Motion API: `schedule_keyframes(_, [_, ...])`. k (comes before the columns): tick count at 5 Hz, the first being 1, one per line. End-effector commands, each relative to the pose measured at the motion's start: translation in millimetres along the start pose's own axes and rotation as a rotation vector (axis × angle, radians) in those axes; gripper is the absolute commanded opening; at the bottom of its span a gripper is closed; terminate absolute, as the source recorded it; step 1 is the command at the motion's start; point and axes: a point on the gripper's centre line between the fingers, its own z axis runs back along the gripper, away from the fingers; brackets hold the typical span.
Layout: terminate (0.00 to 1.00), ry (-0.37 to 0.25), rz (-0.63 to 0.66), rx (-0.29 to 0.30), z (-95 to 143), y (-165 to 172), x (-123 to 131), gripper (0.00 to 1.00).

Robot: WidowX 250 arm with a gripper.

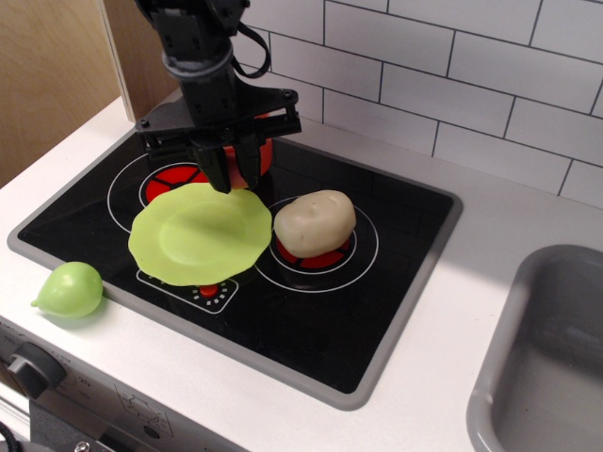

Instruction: Take cup off plate

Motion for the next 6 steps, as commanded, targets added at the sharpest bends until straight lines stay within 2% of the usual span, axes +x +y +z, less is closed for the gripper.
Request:
schedule_keyframes(1, [0.0,-0.046,-0.007,-0.015,11.3,-9.5,10.9,1.0])
schedule_keyframes(2, [0.0,-0.054,-0.003,-0.015,13.6,-9.2,12.0,1.0])
schedule_keyframes(4, [0.0,-0.077,-0.004,-0.051,39.7,-7.0,10.3,1.0])
schedule_keyframes(5, [0.0,-0.064,-0.008,-0.06,52.8,-5.0,1.9,1.0])
schedule_keyframes(6, [0.0,-0.024,-0.037,-0.05,64.3,-3.1,-6.0,1.0])
